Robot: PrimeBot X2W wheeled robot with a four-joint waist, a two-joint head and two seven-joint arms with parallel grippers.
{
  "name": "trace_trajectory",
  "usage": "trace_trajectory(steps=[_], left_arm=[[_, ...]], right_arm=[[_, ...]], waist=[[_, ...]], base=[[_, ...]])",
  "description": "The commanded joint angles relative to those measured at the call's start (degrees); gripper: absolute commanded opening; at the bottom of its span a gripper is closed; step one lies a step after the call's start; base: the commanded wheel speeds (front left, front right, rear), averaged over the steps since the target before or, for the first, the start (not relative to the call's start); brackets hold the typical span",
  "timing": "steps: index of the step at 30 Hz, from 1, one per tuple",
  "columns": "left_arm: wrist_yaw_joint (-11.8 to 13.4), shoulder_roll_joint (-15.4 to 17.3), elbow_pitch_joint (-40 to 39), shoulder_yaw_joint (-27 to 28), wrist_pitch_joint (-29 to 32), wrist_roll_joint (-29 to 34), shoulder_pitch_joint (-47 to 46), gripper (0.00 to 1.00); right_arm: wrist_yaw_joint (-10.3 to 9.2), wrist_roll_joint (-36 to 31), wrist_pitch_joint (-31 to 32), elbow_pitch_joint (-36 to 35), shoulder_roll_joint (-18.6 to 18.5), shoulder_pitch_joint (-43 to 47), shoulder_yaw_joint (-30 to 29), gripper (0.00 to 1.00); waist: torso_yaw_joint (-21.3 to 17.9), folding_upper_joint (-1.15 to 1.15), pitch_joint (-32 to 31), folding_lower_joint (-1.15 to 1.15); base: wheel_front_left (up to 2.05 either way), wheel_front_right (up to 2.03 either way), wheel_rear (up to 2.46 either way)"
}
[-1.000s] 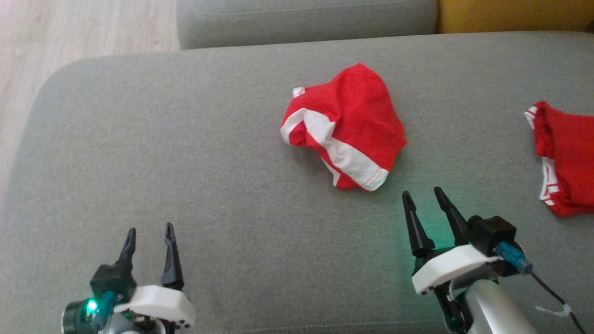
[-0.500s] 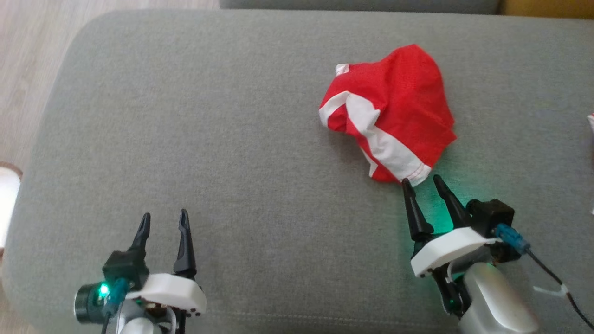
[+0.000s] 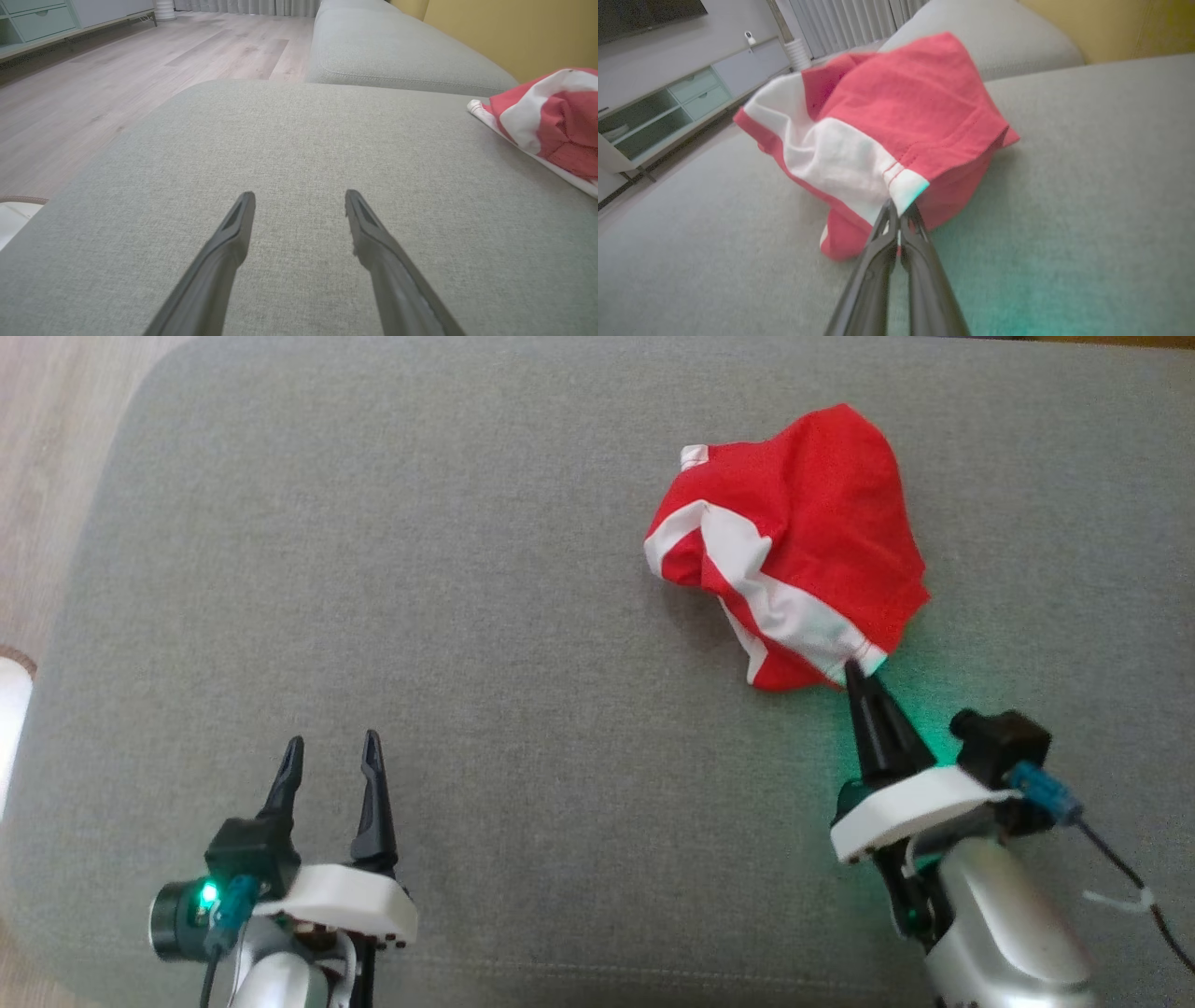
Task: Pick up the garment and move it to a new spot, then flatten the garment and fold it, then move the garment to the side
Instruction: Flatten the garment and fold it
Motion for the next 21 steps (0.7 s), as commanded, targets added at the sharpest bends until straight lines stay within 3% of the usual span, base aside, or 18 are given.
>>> trace_trajectory(steps=[1,7,13,21], left_arm=[[0.4,0.24,-1.8,1.37,-0.31,-0.48,-1.95,1.0],[0.25,0.24,-1.12,-0.06,-0.31,-1.62,-1.5,1.0],[0.0,0.24,0.34,-2.8,-0.31,-2.99,-1.14,1.0],[0.24,0.24,2.37,-6.8,-0.31,-4.95,-0.49,1.0]], right_arm=[[0.37,-0.76,-0.63,-3.89,0.29,-2.74,0.26,0.0],[0.37,-8.07,-0.63,-10.11,-2.16,-8.93,2.01,0.0],[0.37,-8.55,2.08,-12.64,-5.64,-20.26,6.15,0.0],[0.37,-6.28,3.23,-6.7,-5.16,-37.86,14.2,0.0]], waist=[[-0.46,0.0,-0.66,0.0],[-1.05,0.0,-3.73,0.0],[0.4,0.0,-6.35,0.0],[6.88,0.0,-9.24,0.0]], base=[[0.0,0.0,0.0],[0.0,0.0,0.0],[0.0,0.0,0.0],[0.0,0.0,0.0]])
